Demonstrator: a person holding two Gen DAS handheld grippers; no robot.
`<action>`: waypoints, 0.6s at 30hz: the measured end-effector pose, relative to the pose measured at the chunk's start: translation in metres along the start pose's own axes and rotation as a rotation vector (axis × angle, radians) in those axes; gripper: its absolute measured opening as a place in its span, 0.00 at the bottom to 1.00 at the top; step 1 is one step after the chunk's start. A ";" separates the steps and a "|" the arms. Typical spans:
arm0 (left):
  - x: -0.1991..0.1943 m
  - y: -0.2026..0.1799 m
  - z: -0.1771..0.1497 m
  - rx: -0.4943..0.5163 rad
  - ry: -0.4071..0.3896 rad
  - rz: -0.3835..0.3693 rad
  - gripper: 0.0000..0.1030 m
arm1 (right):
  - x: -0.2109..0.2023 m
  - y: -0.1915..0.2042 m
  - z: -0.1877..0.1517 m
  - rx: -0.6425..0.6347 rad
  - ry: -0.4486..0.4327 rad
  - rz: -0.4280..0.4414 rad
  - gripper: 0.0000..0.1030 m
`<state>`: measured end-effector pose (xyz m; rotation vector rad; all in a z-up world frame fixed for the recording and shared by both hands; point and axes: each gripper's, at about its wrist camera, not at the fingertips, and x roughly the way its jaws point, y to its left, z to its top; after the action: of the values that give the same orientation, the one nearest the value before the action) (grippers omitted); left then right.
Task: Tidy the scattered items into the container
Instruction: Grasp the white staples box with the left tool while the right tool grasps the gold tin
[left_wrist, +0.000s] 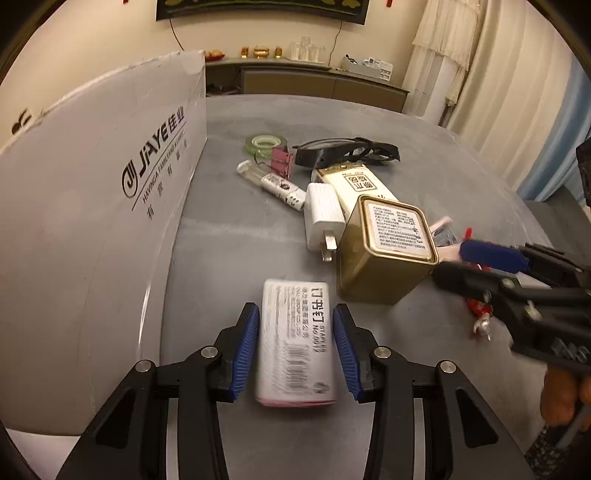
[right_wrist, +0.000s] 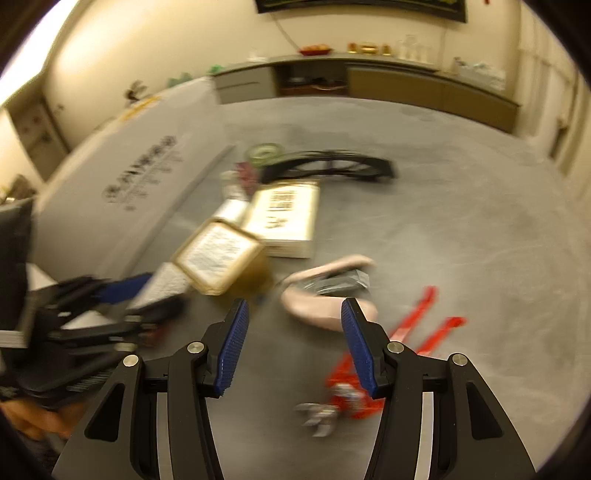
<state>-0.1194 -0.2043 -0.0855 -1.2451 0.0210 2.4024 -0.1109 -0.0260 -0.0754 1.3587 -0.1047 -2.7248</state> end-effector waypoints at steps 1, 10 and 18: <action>-0.002 0.001 -0.001 -0.008 -0.001 -0.010 0.45 | -0.004 -0.003 0.001 0.012 -0.016 0.007 0.54; -0.002 -0.006 -0.009 0.041 -0.001 0.047 0.43 | 0.000 0.062 0.020 -0.365 0.005 0.123 0.63; -0.003 -0.001 -0.009 0.034 -0.015 0.018 0.39 | 0.017 0.065 0.016 -0.364 0.031 0.091 0.63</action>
<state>-0.1108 -0.2065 -0.0889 -1.2171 0.0683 2.4169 -0.1302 -0.0922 -0.0724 1.2549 0.3080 -2.4883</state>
